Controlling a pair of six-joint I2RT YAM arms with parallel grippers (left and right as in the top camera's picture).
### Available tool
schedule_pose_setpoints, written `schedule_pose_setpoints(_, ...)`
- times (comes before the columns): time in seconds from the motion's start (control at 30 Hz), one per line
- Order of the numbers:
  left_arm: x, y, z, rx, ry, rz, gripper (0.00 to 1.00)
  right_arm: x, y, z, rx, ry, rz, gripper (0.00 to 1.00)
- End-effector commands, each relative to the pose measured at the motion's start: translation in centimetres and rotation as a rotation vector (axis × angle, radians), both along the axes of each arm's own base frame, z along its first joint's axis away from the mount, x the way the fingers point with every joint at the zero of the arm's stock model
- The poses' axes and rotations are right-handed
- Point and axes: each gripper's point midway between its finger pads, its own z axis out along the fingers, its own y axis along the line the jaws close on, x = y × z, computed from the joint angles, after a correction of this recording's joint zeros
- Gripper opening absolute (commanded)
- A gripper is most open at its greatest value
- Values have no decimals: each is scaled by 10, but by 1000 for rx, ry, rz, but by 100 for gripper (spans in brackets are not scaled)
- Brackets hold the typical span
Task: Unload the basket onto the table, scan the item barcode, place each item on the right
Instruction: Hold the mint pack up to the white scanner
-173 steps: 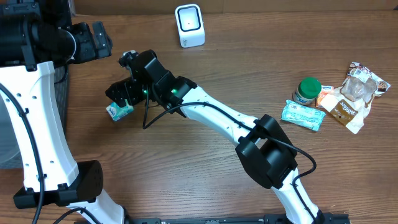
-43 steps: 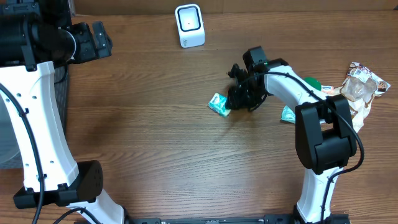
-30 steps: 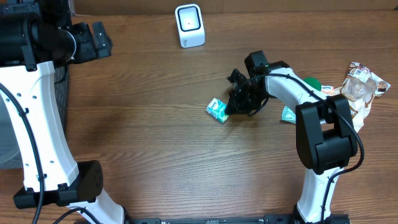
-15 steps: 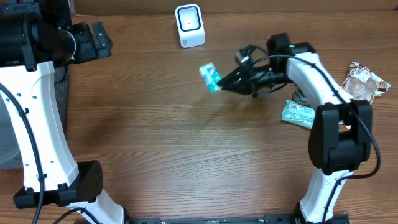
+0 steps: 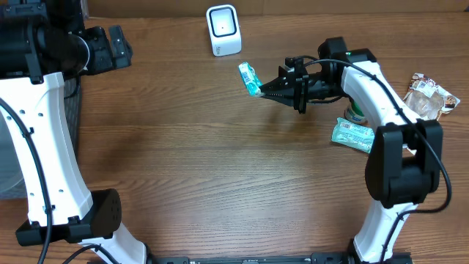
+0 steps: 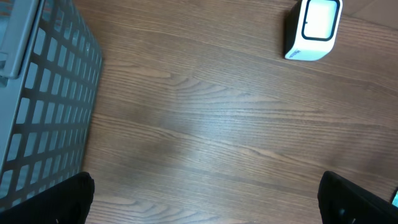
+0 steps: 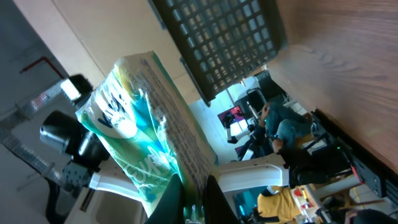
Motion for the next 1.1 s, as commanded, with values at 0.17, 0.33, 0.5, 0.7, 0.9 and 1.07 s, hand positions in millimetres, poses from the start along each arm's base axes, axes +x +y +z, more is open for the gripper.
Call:
schedule_pose_setpoints(0.17,1,-1,1,15,-4,-18,100,-28,-3,111,76,-292,10,4)
schedule_pose_setpoints(0.33,1,-1,1,15,-4,-18,99,-41,-4,140,89,-393,12,4)
schedule_pose_setpoints(0.5,1,-1,1,15,-4,-18,100,-40,-4,143,80,-528,7,4)
schedule_pose_setpoints(0.7,1,-1,1,15,-4,-18,100,-8,0,72,-386,-632,-57,4)
schedule_pose_setpoints(0.9,1,-1,1,15,-4,-18,100,4,13,32,-759,-739,-58,4)
schedule_pose_setpoints(1.07,1,-1,1,15,-4,-18,100,19,11,64,-1034,-860,-148,4)
